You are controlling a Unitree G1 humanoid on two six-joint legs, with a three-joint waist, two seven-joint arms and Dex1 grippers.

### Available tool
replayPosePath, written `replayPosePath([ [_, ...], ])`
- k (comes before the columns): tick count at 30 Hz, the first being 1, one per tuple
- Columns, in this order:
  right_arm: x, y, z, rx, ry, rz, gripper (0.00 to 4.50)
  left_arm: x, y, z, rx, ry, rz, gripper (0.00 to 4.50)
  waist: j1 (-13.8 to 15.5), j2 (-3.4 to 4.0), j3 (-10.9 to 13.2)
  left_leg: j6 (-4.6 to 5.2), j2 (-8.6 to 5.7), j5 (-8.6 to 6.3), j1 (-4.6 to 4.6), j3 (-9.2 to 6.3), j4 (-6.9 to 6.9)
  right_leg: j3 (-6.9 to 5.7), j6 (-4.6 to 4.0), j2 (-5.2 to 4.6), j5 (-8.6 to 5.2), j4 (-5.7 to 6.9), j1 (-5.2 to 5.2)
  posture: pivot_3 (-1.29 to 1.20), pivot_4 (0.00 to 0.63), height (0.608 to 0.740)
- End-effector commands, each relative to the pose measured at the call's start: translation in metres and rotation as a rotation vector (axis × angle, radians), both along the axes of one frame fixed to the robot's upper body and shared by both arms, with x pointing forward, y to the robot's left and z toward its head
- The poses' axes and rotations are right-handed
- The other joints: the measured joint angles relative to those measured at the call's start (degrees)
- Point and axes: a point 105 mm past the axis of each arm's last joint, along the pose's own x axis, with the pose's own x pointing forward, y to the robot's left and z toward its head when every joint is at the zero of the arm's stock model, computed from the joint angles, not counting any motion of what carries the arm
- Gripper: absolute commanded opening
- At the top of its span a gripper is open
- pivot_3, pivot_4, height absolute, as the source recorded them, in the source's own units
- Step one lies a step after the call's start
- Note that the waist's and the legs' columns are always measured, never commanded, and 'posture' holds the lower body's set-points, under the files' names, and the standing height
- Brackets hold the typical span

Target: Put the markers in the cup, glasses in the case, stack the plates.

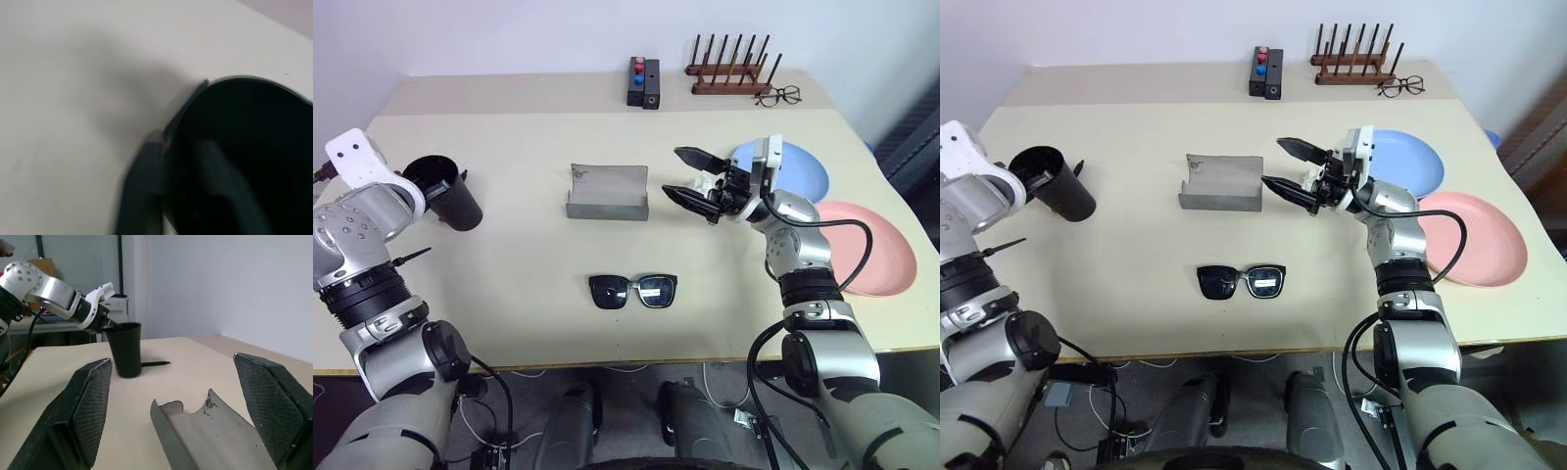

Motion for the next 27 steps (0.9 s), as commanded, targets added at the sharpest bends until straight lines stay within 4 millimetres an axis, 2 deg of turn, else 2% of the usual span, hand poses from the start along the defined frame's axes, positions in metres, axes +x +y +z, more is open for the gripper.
replayPosePath([
  [1,-0.003,-0.005,0.018,0.005,-0.074,-0.009,4.05,-0.001,0.003,0.012,-0.001,-0.038,0.021,0.08,0.0,0.00,0.0,0.00,0.00,0.00,0.00,0.00,0.00,0.00,0.00,0.00,0.00,0.00,0.00,0.00,0.150,0.740],
  [6,-0.003,-0.006,0.017,0.004,-0.072,-0.012,4.05,0.000,-0.003,0.018,-0.007,-0.049,0.009,0.08,0.0,0.00,0.0,0.00,0.00,0.00,0.00,0.00,-0.01,0.00,0.00,0.00,0.00,0.00,0.00,0.00,0.150,0.740],
  [16,-0.002,-0.006,0.015,-0.001,-0.068,-0.013,4.05,0.008,-0.035,0.040,-0.103,-0.096,-0.002,0.08,0.1,-0.04,0.0,-0.02,-0.01,0.01,0.00,-0.01,0.00,0.00,0.01,0.00,0.00,-0.01,0.00,0.00,0.150,0.740],
  [19,-0.001,-0.007,0.015,-0.002,-0.068,-0.013,4.05,0.012,-0.042,0.043,-0.258,-0.157,0.046,0.08,0.1,-0.05,0.0,-0.02,-0.01,0.01,0.00,-0.01,-0.02,0.00,0.01,0.00,0.00,-0.01,0.00,0.00,0.150,0.740],
  [24,-0.002,-0.010,0.015,-0.004,-0.067,-0.019,4.05,0.011,-0.039,0.047,-0.131,-0.086,0.178,0.08,-0.2,-0.05,0.0,-0.04,-0.01,0.02,0.00,0.01,-0.08,0.00,0.02,0.00,0.01,-0.02,-0.03,0.00,0.150,0.740],
  [27,-0.002,-0.011,0.014,-0.003,-0.067,-0.023,4.05,0.018,-0.049,0.048,-0.137,-0.082,0.190,0.08,0.1,-0.06,0.0,-0.07,-0.01,0.04,0.00,-0.01,-0.10,0.00,0.02,0.02,0.01,-0.02,-0.04,0.00,0.150,0.740],
])
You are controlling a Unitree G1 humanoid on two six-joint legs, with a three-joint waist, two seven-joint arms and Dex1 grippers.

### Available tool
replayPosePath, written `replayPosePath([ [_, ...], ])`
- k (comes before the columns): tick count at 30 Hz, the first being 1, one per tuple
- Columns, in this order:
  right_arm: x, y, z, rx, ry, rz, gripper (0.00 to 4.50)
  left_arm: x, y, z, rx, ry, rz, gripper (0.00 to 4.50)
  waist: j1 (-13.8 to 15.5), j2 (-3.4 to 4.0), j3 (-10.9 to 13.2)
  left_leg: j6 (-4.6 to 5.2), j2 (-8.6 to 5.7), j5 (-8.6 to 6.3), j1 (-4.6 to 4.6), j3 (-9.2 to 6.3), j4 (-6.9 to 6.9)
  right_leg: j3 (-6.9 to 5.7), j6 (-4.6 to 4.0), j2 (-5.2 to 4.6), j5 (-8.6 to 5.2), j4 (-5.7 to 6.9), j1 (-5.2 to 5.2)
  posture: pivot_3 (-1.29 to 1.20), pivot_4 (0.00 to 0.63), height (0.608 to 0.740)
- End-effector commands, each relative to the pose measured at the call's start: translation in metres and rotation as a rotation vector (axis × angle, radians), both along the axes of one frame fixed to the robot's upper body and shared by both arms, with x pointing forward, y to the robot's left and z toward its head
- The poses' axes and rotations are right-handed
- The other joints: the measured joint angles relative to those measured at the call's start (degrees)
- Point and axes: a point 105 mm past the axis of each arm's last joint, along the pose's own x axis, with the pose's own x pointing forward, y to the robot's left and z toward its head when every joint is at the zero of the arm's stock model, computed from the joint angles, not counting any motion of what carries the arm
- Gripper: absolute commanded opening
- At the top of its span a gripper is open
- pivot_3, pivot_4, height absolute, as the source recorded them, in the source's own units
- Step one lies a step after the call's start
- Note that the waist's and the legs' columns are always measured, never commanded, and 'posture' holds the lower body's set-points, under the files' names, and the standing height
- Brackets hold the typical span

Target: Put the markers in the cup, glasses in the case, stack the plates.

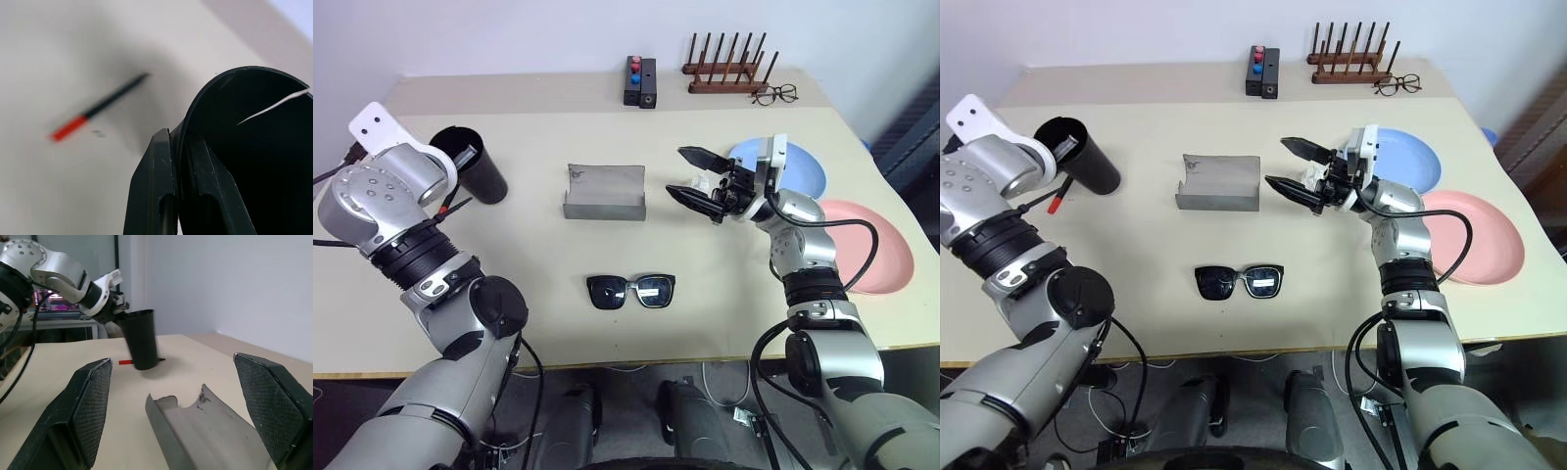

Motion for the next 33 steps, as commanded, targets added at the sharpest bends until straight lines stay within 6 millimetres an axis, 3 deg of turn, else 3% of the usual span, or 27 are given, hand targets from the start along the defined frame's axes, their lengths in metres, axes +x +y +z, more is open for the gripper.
replayPosePath([
  [1,-0.002,-0.004,0.013,0.010,-0.058,-0.010,4.05,0.007,-0.011,0.024,0.032,-0.060,0.028,0.08,0.3,0.00,0.0,0.00,0.00,0.00,0.00,0.00,0.02,0.00,0.00,0.00,0.00,0.00,0.01,0.00,0.150,0.740],
  [7,-0.003,-0.006,0.010,0.012,-0.056,-0.019,4.05,0.021,-0.027,0.029,0.021,-0.049,0.022,0.08,0.2,-0.03,0.0,0.01,-0.03,0.00,-0.01,-0.01,0.08,0.00,0.04,-0.01,0.03,-0.01,0.06,0.00,0.150,0.740],
  [15,-0.005,-0.010,0.009,0.013,-0.055,-0.034,4.05,0.035,-0.038,0.020,-0.001,-0.009,0.025,0.08,0.1,-0.04,0.0,0.00,-0.02,0.00,-0.01,0.00,0.04,0.00,0.04,0.00,0.03,-0.02,0.02,0.00,0.150,0.740],
  [33,-0.008,-0.012,0.008,0.012,-0.051,-0.047,4.05,0.043,-0.046,0.012,-0.017,0.035,0.026,0.08,0.2,-0.05,0.0,0.00,-0.03,0.00,-0.01,0.00,0.03,0.00,0.05,0.00,0.03,-0.02,0.02,0.00,0.150,0.740],
])
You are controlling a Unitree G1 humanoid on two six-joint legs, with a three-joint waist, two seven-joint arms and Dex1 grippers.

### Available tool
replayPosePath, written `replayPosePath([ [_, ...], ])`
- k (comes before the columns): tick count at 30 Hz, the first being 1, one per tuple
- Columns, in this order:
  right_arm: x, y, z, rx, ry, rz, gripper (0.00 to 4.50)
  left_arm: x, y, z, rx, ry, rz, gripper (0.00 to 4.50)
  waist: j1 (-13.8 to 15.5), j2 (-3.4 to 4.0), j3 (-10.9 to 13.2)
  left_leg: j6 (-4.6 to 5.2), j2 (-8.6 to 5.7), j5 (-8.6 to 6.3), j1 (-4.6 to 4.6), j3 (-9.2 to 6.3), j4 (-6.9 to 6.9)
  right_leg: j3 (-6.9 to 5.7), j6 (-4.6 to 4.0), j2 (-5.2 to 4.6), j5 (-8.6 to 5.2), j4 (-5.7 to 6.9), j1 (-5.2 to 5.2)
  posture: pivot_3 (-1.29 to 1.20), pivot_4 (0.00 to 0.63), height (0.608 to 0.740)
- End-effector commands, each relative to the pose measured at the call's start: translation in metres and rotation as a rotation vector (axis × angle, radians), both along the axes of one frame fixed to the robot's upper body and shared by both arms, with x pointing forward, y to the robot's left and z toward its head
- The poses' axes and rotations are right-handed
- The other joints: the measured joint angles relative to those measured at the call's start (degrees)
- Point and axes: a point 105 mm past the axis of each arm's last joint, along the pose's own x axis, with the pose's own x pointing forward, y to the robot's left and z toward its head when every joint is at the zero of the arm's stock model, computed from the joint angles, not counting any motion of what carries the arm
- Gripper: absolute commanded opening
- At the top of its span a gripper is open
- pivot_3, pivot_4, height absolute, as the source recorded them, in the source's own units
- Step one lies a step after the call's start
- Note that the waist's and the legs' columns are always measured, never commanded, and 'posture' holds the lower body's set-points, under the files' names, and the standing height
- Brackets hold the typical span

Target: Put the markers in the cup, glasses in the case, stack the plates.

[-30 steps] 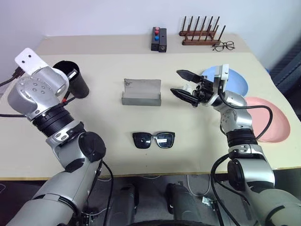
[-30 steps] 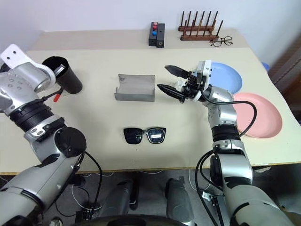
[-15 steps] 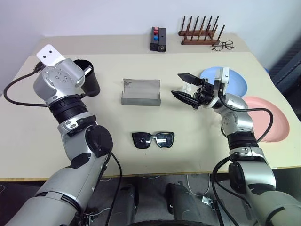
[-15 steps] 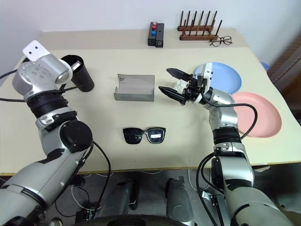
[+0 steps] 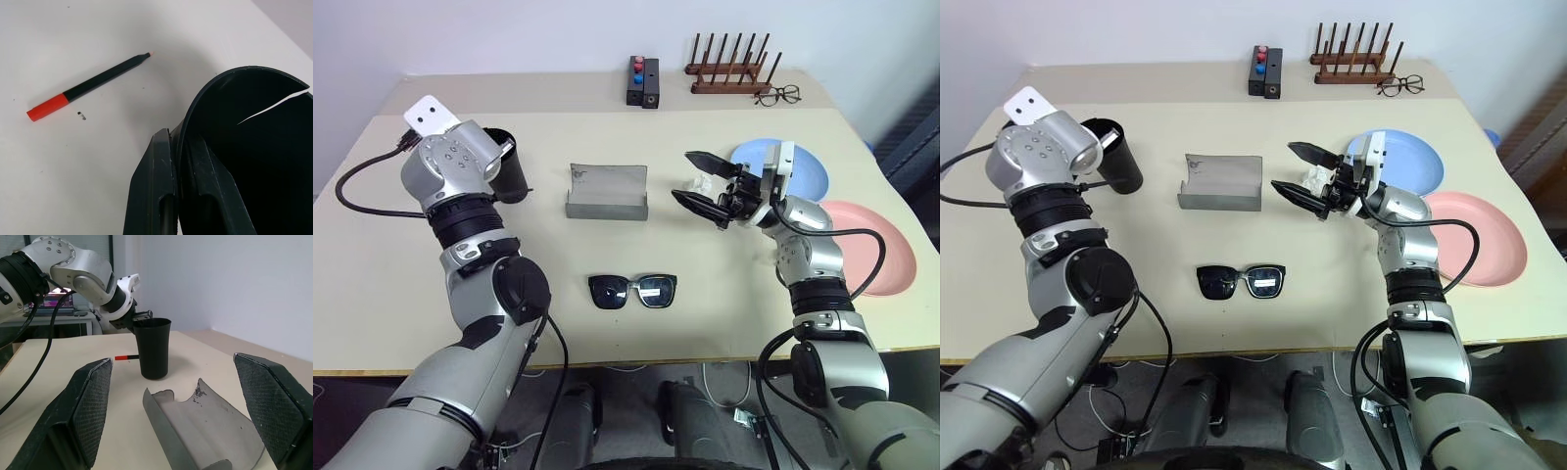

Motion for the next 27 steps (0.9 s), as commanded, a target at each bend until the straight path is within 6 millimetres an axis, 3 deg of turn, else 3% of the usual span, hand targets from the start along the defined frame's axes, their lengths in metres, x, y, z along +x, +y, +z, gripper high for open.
replayPosePath([
  [1,-0.003,-0.006,0.013,0.017,-0.046,-0.009,4.05,0.002,-0.002,0.024,0.012,-0.067,0.005,0.08,0.0,0.00,0.0,0.00,0.00,0.00,0.00,0.00,0.00,0.00,0.00,0.00,0.00,0.00,0.00,0.00,0.150,0.740],
  [5,-0.003,-0.006,0.013,0.014,-0.045,-0.007,4.05,0.002,-0.002,0.022,0.003,-0.060,0.004,0.08,0.0,0.00,0.0,0.00,0.00,0.00,0.00,0.00,0.00,0.00,0.00,0.00,0.00,0.00,0.00,0.00,0.150,0.740],
  [8,-0.003,-0.006,0.013,0.012,-0.044,-0.005,4.05,0.002,-0.003,0.021,0.000,-0.059,0.000,0.99,0.0,0.00,0.0,0.00,0.00,0.00,0.00,0.00,0.01,0.00,0.00,0.00,0.00,0.00,0.00,0.00,0.150,0.740],
  [15,-0.006,-0.007,0.007,-0.022,-0.033,0.026,4.05,0.002,-0.006,0.025,-0.003,-0.076,-0.017,4.47,0.0,0.00,0.0,0.00,0.00,0.00,0.00,0.00,0.01,0.00,0.00,0.00,0.00,0.00,0.00,0.00,0.150,0.740],
  [27,-0.012,-0.009,0.010,-0.081,-0.025,0.116,4.05,-0.001,-0.018,0.054,0.025,-0.199,-0.142,4.47,0.0,0.00,0.0,0.00,0.00,0.00,0.00,0.01,0.01,0.00,0.00,0.00,0.00,0.01,0.00,0.00,0.150,0.740],
])
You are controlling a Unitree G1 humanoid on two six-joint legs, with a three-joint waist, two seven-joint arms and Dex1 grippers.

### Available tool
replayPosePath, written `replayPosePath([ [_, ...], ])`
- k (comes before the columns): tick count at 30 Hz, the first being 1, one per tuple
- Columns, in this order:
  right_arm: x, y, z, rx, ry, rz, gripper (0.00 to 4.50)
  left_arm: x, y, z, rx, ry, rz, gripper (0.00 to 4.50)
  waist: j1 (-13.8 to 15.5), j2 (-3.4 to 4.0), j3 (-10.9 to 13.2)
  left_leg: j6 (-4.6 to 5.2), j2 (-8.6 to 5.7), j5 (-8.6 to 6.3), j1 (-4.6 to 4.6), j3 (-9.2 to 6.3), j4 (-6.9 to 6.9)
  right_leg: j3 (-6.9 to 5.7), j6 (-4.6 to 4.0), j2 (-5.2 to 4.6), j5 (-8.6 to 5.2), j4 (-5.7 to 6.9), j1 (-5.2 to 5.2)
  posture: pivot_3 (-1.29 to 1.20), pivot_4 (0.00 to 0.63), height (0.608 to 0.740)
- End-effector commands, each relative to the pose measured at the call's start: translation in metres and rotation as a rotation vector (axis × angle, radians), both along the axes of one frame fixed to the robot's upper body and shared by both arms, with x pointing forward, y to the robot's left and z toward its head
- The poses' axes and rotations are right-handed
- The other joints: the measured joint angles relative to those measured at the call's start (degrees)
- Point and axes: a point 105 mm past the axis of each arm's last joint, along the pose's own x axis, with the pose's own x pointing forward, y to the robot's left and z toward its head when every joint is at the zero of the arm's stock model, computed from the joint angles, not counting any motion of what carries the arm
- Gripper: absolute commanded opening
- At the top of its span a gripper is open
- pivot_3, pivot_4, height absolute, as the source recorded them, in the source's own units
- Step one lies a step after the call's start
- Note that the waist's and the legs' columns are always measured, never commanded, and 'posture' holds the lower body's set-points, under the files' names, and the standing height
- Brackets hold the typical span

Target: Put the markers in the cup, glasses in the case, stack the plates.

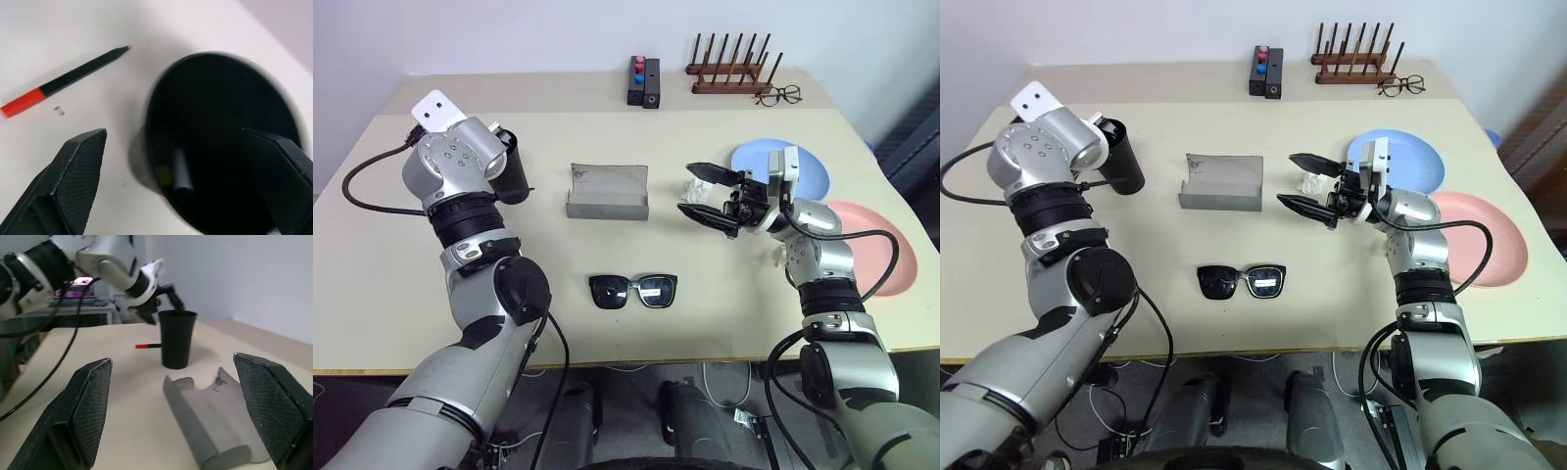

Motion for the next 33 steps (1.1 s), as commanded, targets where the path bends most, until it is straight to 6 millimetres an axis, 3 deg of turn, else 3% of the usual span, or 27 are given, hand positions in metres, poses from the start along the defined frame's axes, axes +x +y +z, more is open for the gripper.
replayPosePath([
  [1,-0.001,-0.003,0.018,-0.011,-0.055,0.019,4.05,-0.007,-0.005,0.047,0.072,-0.157,-0.066,4.47,0.0,0.00,0.0,0.00,0.00,0.00,0.00,0.00,0.00,0.00,0.00,0.00,0.00,0.00,0.00,0.00,0.150,0.740],
  [9,0.001,-0.003,0.020,-0.015,-0.052,0.029,4.05,-0.055,-0.020,0.105,0.274,-0.369,-0.335,4.47,-0.2,-0.01,0.0,-0.24,0.02,0.14,0.00,-0.02,-0.02,0.01,0.00,0.04,0.00,0.00,-0.01,0.00,0.150,0.740],
  [16,0.007,0.000,0.022,-0.007,-0.049,0.034,4.05,-0.070,0.009,0.124,0.426,-0.490,-0.251,4.47,-0.2,0.00,0.0,-0.29,0.03,0.17,0.03,-0.06,-0.01,0.01,-0.02,0.06,0.00,0.05,0.00,0.00,0.150,0.740],
  [19,0.009,0.003,0.022,-0.003,-0.050,0.042,4.05,-0.077,0.055,0.107,0.488,-0.439,-0.014,4.47,-0.3,0.01,0.0,-0.31,0.03,0.18,0.03,-0.06,-0.01,0.01,-0.04,0.06,0.01,0.04,0.00,0.00,0.150,0.740],
  [24,0.007,0.008,0.017,-0.010,-0.041,0.061,4.05,-0.088,0.116,0.044,0.560,-0.232,0.160,4.47,-0.4,0.02,0.0,-0.31,0.10,0.18,0.07,-0.02,-0.09,0.07,-0.06,0.13,0.02,0.03,-0.03,0.00,0.150,0.740],
  [29,0.002,0.019,0.004,-0.053,-0.010,0.103,4.05,-0.078,0.145,-0.004,0.646,-0.151,0.016,4.47,0.2,-0.02,0.0,-0.14,0.11,0.09,0.05,-0.03,-0.03,0.06,-0.13,0.14,0.06,0.02,-0.02,0.00,0.150,0.740],
  [33,0.000,0.025,0.004,-0.038,-0.009,0.108,4.05,-0.065,0.153,-0.034,0.627,-0.058,-0.100,4.47,0.3,-0.03,0.0,-0.13,0.11,0.09,0.05,-0.06,0.01,0.04,-0.15,0.14,0.07,0.02,0.03,0.00,0.150,0.740],
])
